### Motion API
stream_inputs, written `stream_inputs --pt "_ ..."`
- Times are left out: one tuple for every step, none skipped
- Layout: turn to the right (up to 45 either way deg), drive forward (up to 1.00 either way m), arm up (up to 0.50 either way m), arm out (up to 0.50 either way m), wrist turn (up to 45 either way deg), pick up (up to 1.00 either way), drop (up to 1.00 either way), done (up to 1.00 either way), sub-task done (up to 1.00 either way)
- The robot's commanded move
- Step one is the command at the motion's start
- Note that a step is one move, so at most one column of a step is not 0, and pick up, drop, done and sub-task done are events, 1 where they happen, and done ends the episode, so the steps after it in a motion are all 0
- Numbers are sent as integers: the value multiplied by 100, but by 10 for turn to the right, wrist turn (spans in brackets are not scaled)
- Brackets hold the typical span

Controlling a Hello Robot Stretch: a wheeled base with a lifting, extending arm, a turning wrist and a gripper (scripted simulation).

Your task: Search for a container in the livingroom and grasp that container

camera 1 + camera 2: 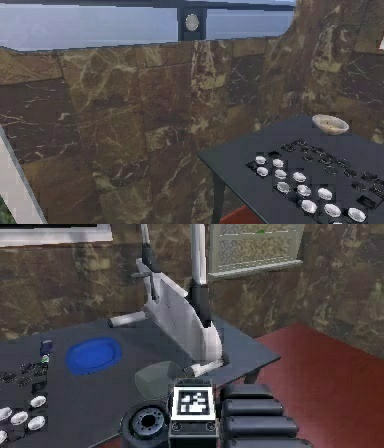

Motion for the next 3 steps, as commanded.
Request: stream_inputs --pt "0 0 0 26 0 0 0 0 0" --pt "0 0 0 0 450 0 0 0 0" --pt "0 0 0 0 420 0 0 0 0"
